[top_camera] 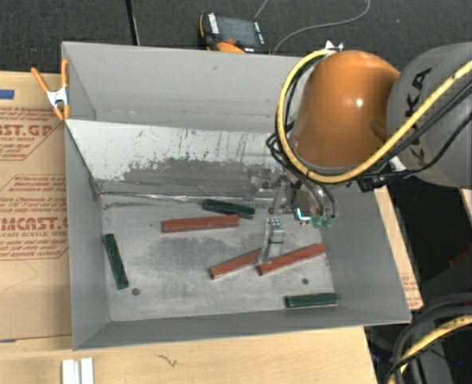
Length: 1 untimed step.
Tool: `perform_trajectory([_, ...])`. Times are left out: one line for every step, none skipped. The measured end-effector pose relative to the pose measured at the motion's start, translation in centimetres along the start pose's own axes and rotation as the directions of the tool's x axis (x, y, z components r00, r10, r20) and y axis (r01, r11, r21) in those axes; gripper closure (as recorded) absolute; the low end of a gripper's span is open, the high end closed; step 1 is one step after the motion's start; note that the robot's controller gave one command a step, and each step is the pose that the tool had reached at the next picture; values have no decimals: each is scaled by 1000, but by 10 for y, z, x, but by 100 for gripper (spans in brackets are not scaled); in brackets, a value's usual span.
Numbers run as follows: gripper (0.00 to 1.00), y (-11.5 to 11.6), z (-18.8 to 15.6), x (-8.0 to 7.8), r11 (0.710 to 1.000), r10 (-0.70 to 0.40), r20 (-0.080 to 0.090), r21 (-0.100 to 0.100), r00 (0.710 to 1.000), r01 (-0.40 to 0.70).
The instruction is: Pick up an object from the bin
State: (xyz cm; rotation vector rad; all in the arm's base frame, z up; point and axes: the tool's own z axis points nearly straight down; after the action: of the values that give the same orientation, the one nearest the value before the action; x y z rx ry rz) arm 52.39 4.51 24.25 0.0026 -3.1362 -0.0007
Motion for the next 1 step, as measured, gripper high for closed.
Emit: perform_trajectory([0,-35,177,18,969,-246,-1,0,969,246])
